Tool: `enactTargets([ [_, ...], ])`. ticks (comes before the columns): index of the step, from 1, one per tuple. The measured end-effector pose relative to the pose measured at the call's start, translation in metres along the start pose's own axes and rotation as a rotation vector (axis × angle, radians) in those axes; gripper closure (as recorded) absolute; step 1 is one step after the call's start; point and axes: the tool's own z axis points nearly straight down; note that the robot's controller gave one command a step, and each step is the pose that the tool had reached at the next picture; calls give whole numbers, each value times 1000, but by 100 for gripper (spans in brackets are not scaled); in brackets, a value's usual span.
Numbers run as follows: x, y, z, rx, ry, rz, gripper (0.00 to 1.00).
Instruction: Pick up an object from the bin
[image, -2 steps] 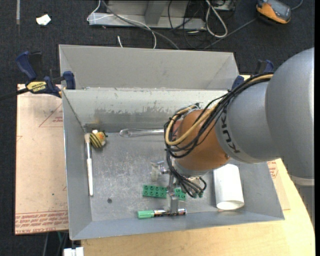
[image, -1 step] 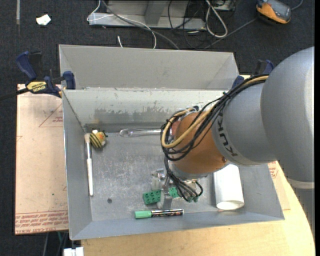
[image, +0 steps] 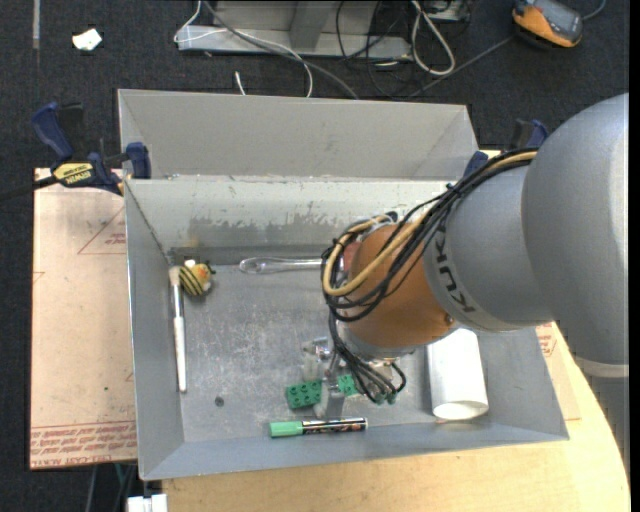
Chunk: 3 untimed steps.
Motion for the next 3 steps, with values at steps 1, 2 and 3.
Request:
enactTargets([
  [1, 0, 0, -13, 0, 2, 0, 100],
  [2, 1, 1, -69, 0, 7, -1, 100],
  [3, 1, 1, -114, 0, 9, -2, 100],
])
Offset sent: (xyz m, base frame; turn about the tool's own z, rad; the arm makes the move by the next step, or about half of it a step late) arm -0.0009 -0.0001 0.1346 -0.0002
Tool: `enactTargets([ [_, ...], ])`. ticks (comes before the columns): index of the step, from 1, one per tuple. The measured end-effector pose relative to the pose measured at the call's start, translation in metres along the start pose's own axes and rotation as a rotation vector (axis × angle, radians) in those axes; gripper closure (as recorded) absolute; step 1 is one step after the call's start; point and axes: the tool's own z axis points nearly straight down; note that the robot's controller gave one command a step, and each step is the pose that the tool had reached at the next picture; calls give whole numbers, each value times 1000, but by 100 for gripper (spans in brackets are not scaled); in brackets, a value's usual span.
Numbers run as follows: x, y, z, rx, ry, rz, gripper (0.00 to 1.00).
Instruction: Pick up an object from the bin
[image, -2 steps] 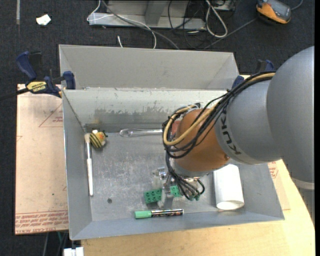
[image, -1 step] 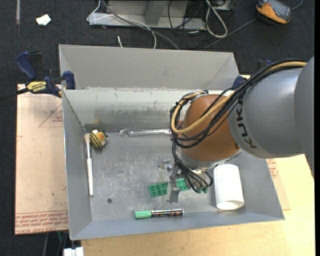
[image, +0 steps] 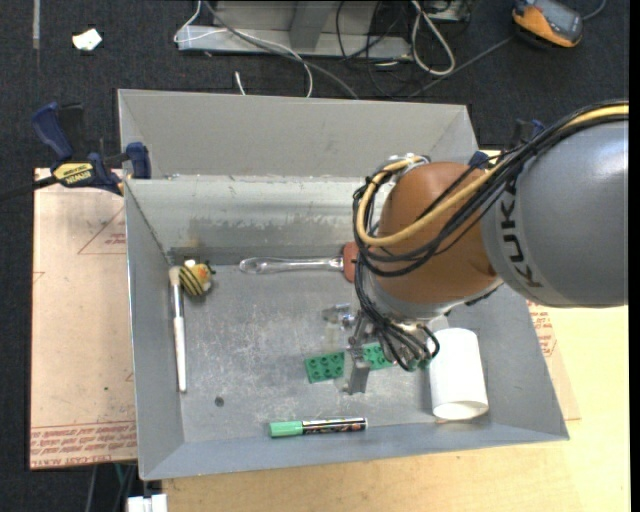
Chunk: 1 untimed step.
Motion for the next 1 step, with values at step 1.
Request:
enactTargets([
  [1, 0, 1, -42, 0, -1, -1, 100],
])
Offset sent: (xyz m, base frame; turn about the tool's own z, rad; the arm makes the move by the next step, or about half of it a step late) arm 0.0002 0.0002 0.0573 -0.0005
